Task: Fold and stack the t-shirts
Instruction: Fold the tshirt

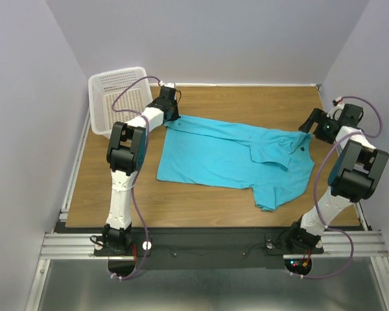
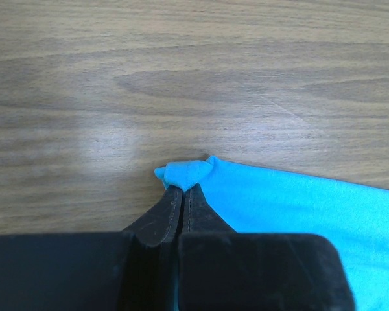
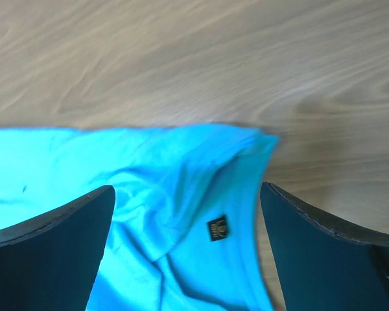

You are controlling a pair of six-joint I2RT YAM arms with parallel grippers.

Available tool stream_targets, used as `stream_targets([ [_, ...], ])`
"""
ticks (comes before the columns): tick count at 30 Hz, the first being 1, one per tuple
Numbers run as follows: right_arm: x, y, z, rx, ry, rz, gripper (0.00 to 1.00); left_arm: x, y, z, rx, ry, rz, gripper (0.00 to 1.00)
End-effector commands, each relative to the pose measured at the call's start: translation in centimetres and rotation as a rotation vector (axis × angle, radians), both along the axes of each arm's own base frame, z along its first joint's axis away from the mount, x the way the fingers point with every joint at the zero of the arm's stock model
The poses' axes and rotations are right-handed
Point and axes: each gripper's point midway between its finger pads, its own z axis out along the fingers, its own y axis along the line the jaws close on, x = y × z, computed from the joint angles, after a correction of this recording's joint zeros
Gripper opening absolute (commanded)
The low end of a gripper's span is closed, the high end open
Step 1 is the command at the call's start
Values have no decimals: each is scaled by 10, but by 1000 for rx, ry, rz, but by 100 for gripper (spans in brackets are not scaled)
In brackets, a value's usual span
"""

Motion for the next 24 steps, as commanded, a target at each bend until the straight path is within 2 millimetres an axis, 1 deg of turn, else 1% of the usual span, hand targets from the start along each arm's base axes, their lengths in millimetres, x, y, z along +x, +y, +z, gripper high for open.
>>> stream_targets([
  [1, -5, 33, -14, 138, -12, 138, 100, 9, 2, 14, -7, -34, -6, 0],
  [2, -6, 32, -17, 140, -3, 130, 95, 9, 2, 13, -6, -31, -6, 0],
  [3, -6, 31, -17, 137, -1, 125, 95, 9, 1, 14, -5, -32, -8, 0],
  [4, -5, 30, -17, 136, 0, 120, 88, 9, 1, 13, -5, -31, -8, 0],
  [6, -4, 31, -16, 149, -1, 111, 80, 10, 2, 12, -6, -31, -8, 0],
  [7, -2, 31, -16, 165, 0, 105, 69, 9, 0, 11, -7, -29, -9, 0],
  [9, 1, 31, -17, 182, 8, 88, 63, 10, 1, 11, -11, -28, -7, 0],
  [12, 4, 28, -22, 191, 20, 74, 61, 9, 0, 9, -9, -25, -7, 0],
  [14, 6, 29, -23, 205, 21, 72, 56, 9, 1, 10, -9, -27, -8, 0],
  [18, 8, 27, -28, 217, 37, 57, 54, 9, 0, 10, -9, -28, -9, 0],
  [19, 9, 27, -29, 218, 39, 56, 51, 9, 0, 10, -8, -27, -8, 0],
  [21, 9, 28, -29, 229, 39, 61, 47, 9, 1, 9, -8, -24, -8, 0],
  [22, 9, 30, -28, 235, 35, 69, 42, 9, 0, 9, -10, -23, -10, 0],
  [23, 9, 30, -28, 240, 35, 69, 40, 8, 0, 8, -10, -22, -10, 0],
  [24, 10, 30, -26, 241, 30, 71, 34, 8, 0, 7, -11, -20, -9, 0],
])
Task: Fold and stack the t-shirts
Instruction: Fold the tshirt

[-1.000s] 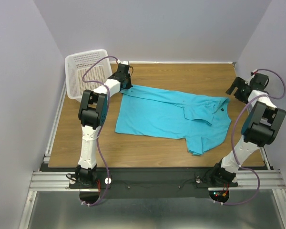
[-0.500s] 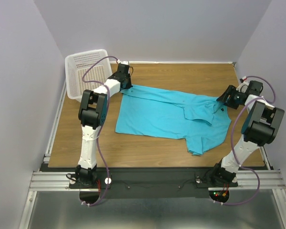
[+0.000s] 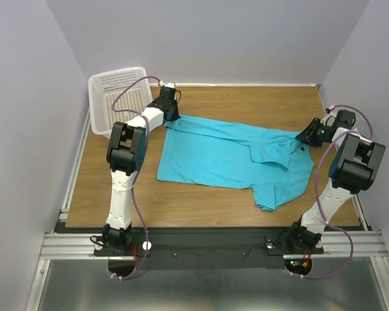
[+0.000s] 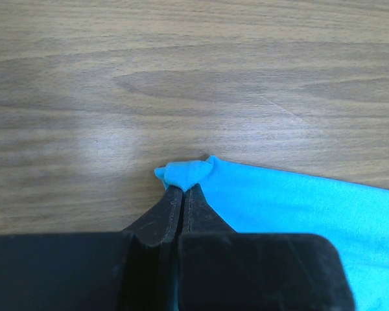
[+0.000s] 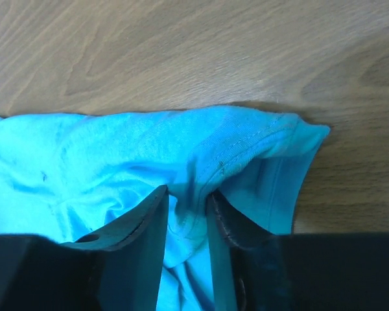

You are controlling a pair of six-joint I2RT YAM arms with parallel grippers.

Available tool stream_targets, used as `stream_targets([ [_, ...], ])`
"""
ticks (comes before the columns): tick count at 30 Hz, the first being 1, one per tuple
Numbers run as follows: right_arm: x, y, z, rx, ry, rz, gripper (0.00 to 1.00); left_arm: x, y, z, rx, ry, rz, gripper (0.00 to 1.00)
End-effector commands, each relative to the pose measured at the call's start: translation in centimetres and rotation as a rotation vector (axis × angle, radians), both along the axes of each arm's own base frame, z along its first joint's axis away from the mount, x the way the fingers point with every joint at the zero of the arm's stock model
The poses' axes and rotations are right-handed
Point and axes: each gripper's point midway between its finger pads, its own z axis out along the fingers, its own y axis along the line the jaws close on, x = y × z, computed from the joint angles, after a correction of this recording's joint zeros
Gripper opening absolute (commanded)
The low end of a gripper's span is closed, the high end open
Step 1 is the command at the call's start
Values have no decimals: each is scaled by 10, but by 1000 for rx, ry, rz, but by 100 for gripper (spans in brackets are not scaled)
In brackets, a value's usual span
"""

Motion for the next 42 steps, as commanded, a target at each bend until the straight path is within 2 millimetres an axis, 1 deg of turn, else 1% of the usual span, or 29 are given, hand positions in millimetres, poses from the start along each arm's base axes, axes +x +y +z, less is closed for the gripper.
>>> stream_targets([
  [1, 15, -3, 19, 6, -62, 10, 31, 8, 0, 8, -10, -21, -7, 0],
  [2, 17, -4, 23, 3, -70, 9, 27, 8, 1, 8, -8, -20, -4, 0],
  [3, 19, -3, 25, 9, -75, 7, 21, 9, 0, 9, -9, -23, -6, 0],
  [4, 22, -5, 30, 6, -86, 5, 17, 9, 0, 9, -9, -23, -6, 0],
  [6, 26, -7, 34, 12, -90, -6, 11, 9, 1, 7, -8, -20, -4, 0],
  [8, 29, -9, 36, 10, -91, -21, 9, 9, 1, 7, -7, -21, -5, 0],
  [10, 33, -14, 36, 8, -88, -42, 4, 8, 1, 4, -4, -15, -5, 0],
  [13, 38, -19, 33, 5, -78, -63, 1, 7, 3, 2, 2, -14, 1, 0],
  [15, 39, -24, 29, -11, -66, -85, 1, 7, 4, 0, 6, -10, 3, 0],
  [19, 44, -41, 23, -72, -46, -141, 1, 7, 6, -1, 14, -11, 12, 0],
  [22, 45, -54, 21, -120, -33, -187, 1, 9, 7, 2, 13, -19, 17, 0],
  [28, 46, -60, 17, -133, -21, -209, 1, 10, 7, 1, 15, -18, 24, 0],
  [33, 52, -64, 18, -140, -34, -207, 3, 10, 7, -3, 16, -13, 27, 0],
  [36, 56, -67, 19, -151, -43, -200, 6, 11, 6, -2, 14, -14, 29, 0],
  [37, 58, -67, 18, -158, -47, -190, 11, 12, 7, 0, 11, -18, 31, 0],
  [39, 60, -70, 18, -170, -52, -189, 16, 12, 5, -1, 7, -17, 27, 0],
  [40, 60, -71, 19, -177, -56, -186, 24, 12, 5, -1, 6, -17, 28, 0],
  [42, 63, -74, 17, -186, -57, -192, 33, 12, 4, 0, 4, -16, 26, 0],
])
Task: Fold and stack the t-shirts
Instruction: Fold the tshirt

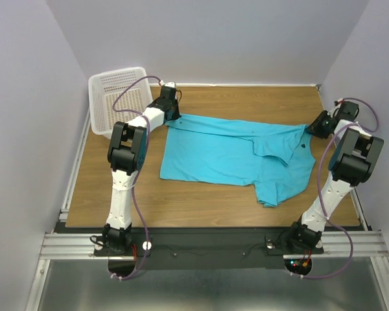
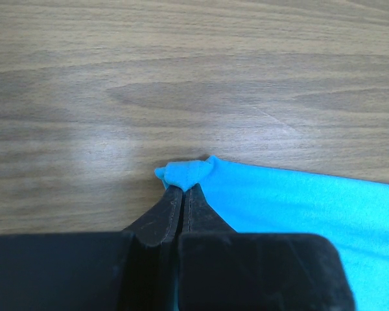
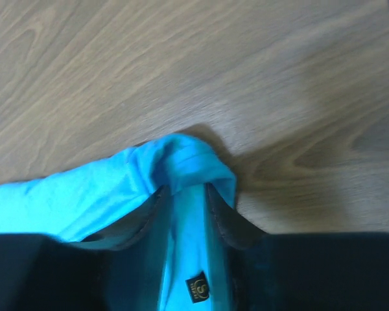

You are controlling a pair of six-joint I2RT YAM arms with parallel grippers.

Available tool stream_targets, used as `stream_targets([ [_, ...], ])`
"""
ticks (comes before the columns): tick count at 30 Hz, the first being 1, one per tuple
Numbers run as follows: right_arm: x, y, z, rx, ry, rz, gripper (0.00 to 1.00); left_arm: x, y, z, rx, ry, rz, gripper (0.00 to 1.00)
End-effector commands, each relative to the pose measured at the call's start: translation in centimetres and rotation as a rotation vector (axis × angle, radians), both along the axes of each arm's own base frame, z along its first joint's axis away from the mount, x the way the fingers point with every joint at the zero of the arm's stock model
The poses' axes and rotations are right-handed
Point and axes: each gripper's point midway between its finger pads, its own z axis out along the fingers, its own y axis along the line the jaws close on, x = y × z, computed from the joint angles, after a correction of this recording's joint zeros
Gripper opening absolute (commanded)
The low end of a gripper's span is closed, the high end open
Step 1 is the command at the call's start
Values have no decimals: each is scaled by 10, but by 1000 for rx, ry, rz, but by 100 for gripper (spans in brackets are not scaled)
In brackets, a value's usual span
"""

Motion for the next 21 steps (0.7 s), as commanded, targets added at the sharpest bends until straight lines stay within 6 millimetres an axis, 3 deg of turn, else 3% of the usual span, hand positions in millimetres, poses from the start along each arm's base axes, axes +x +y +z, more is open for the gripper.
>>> stream_targets([
  [1, 18, -23, 19, -84, -69, -18, 40, 6, 7, 0, 11, 3, 22, 0],
  [5, 23, -25, 20, -92, -84, -11, 49, 7, 7, 0, 10, 3, 23, 0],
  [14, 30, -24, 48, -152, -161, 68, 49, 8, 1, 3, -7, 0, 8, 0],
  [17, 32, -25, 47, -161, -165, 83, 45, 10, 0, 5, -12, -5, 7, 0],
  [21, 27, -12, 48, -144, -183, 149, 35, 12, -1, 14, -20, -20, 4, 0],
])
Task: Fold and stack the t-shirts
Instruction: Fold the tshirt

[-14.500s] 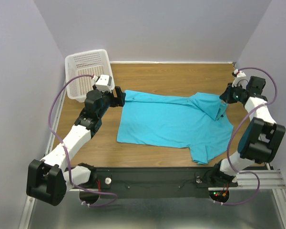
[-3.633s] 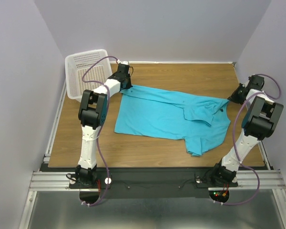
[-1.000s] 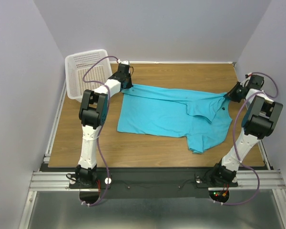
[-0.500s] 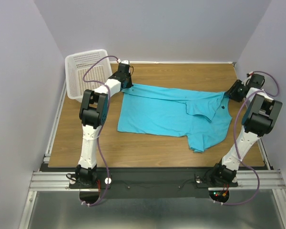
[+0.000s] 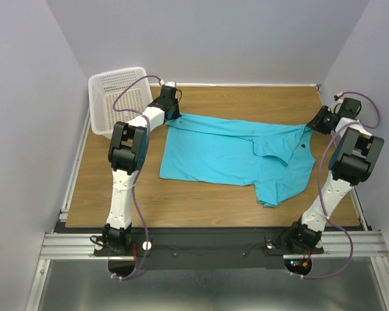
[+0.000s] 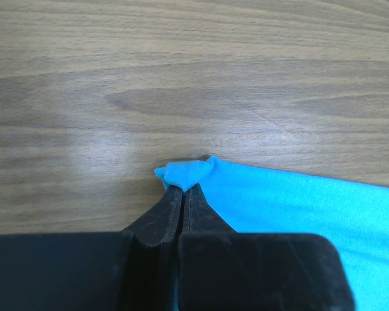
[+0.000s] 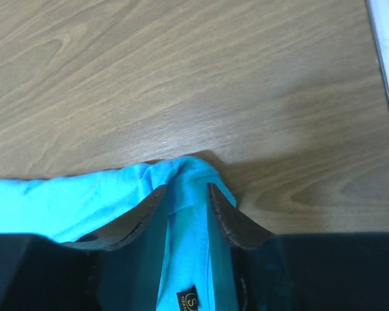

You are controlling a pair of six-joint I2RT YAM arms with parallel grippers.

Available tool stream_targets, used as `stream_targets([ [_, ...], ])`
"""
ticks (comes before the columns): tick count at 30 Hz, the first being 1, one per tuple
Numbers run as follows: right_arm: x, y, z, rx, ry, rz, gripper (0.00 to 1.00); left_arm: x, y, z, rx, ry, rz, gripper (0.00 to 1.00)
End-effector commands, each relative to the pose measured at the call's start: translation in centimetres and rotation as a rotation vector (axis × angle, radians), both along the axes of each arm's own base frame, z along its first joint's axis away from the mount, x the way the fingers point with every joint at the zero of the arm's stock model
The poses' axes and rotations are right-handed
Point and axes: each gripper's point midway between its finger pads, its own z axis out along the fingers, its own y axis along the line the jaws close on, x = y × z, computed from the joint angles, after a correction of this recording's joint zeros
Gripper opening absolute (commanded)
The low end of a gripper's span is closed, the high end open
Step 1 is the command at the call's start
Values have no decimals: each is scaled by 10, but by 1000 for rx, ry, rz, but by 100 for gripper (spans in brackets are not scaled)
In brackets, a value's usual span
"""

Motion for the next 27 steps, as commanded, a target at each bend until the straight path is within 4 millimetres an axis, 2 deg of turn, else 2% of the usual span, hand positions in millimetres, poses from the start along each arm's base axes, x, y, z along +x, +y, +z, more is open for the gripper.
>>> stream_targets([
  [1, 10, 2, 38, -56, -121, 93, 34, 9, -1, 15, -24, -22, -2, 0],
  [4, 2, 12, 50, -62, -150, 150, 34, 12, -5, 26, -47, -46, -8, 2],
  [5, 0, 15, 52, -74, -163, 179, 34, 13, -8, 30, -59, -50, -17, 6],
  [6, -5, 20, 58, -76, -173, 193, 34, 16, -8, 37, -69, -65, -14, 16],
  [9, -15, 28, 67, -85, -195, 230, 35, 20, -20, 57, -116, -97, -47, 31],
  [17, -35, 47, 78, -67, -220, 283, 36, 26, -29, 100, -172, -166, -68, 45],
  [21, -49, 65, 70, -9, -200, 335, 36, 21, -29, 119, -171, -194, -85, 50],
  [23, -58, 73, 61, 17, -170, 348, 38, 17, -26, 120, -155, -193, -86, 54],
  [24, -66, 77, 53, 29, -148, 346, 38, 16, -24, 128, -151, -207, -81, 57],
  [27, -79, 76, 38, 24, -94, 311, 43, 9, -12, 131, -97, -216, -54, 63],
])
